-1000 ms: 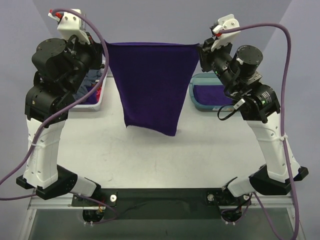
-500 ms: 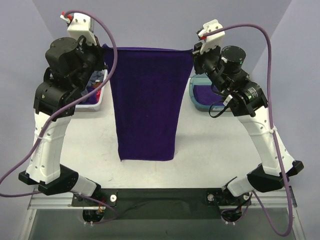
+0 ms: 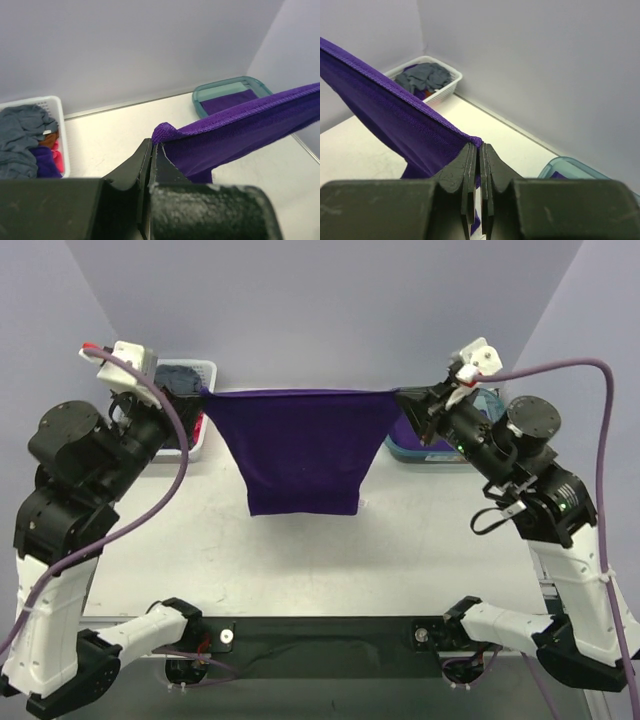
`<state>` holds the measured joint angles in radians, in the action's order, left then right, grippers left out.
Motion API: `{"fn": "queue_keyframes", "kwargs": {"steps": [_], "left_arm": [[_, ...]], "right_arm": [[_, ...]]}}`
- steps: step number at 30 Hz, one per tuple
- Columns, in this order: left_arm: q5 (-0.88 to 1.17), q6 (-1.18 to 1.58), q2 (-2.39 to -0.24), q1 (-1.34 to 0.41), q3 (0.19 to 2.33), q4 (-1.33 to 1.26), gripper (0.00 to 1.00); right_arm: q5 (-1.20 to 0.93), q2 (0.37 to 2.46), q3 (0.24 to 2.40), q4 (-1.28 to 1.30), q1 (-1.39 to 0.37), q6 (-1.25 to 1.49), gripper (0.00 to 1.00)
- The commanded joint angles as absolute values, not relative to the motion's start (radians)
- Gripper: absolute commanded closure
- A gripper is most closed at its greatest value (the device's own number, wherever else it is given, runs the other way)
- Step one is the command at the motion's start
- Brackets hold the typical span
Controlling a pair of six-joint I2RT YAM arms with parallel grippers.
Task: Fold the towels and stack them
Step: Flatten out the crumpled towel
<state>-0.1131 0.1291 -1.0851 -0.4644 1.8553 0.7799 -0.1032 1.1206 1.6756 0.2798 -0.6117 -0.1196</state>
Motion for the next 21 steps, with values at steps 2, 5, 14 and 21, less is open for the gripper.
{"fn": "queue_keyframes", "kwargs": {"steps": [2, 5, 14, 21], "left_arm": [[-0.074, 0.078, -0.982, -0.445, 1.844, 0.721, 1.0], [-0.014, 0.072, -0.968, -0.445, 1.885, 0.722, 1.0], [0.018, 0.1, -1.041, -0.445, 2.04, 0.742, 1.0], [-0.132, 0.1, -1.186, -0.445, 2.091, 0.787, 1.0]], "right_arm": [[-0.104, 1.016, 1.678, 0.279, -0.594, -0.095, 1.0], [-0.143, 0.994, 1.719, 0.299, -0.595, -0.086, 1.0], [-0.137, 1.043, 1.888, 0.31, -0.595, -0.107, 1.0], [-0.026, 1.181, 1.921, 0.308, -0.592, -0.156, 1.0]]}}
